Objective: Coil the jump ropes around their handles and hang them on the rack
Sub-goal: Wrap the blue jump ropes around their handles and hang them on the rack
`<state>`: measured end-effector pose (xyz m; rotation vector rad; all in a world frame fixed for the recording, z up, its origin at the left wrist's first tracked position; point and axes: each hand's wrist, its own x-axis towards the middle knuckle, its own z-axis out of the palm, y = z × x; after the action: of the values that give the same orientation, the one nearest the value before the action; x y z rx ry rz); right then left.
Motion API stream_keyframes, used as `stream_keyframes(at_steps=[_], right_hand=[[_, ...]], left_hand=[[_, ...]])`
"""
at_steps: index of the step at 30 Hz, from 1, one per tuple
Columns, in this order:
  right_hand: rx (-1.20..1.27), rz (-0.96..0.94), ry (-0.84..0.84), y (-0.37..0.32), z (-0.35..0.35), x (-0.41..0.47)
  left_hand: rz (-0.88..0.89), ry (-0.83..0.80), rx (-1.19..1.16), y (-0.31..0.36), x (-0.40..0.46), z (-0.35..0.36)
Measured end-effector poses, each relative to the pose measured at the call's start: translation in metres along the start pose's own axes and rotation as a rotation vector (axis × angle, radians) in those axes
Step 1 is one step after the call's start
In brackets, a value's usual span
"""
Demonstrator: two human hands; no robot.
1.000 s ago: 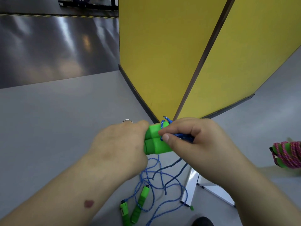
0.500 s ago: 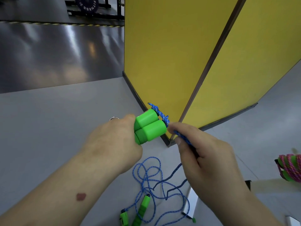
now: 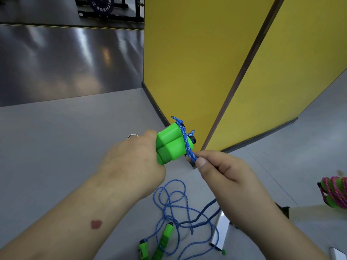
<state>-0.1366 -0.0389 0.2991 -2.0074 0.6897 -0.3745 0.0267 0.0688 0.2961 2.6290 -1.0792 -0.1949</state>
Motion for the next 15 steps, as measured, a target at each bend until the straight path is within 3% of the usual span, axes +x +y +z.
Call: stream_keyframes(at_steps=[10, 15], right_hand=[[0.118, 0.197, -0.301, 0.024, -0.016, 0.019], [0.181, 0.15, -0.493, 0.026, -0.023, 0.018]], left_hand=[[0.155, -0.049, 0.035, 0.007, -0.007, -0.02], [0.309, -0.145, 0.06, 0.008, -0.011, -0.027]])
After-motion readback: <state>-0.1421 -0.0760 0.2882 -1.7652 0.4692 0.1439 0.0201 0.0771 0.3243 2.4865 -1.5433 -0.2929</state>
